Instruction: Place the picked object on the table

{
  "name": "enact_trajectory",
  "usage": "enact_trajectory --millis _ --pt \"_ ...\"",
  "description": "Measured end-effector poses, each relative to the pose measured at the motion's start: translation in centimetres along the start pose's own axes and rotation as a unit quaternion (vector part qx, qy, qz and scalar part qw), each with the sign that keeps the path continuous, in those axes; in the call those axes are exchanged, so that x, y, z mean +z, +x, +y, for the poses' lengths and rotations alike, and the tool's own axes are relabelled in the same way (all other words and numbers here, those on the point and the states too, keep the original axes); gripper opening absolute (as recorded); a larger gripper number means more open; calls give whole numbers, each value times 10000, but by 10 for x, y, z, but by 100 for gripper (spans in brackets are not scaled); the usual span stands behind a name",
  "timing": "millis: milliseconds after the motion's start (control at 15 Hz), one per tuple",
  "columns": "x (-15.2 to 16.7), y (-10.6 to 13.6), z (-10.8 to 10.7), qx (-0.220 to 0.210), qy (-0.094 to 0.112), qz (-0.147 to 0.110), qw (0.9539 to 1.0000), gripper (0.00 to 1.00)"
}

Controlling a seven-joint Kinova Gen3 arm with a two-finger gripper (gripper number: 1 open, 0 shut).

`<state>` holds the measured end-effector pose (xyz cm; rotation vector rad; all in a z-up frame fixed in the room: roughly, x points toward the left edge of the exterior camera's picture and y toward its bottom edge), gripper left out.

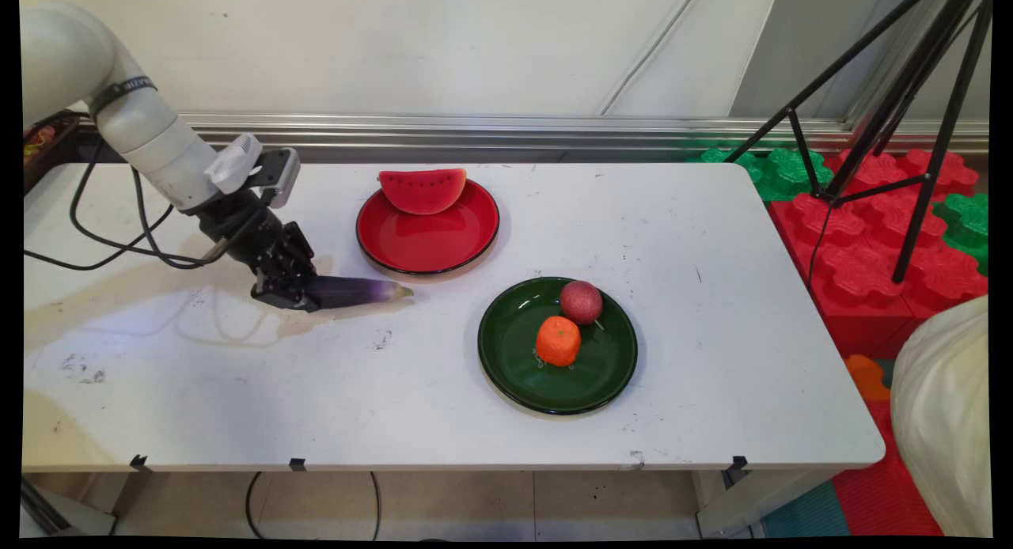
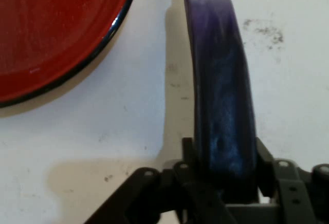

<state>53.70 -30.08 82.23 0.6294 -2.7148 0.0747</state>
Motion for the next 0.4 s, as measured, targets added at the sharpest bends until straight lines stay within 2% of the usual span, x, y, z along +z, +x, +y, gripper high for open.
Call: enact_trajectory --millis 67,133,400 --pt "3 -1 -1 27 26 -3 10000 0" --pt "4 -2 -2 45 43 -5 10000 100" --pt "6 -7 -2 101 98 17 9999 100"
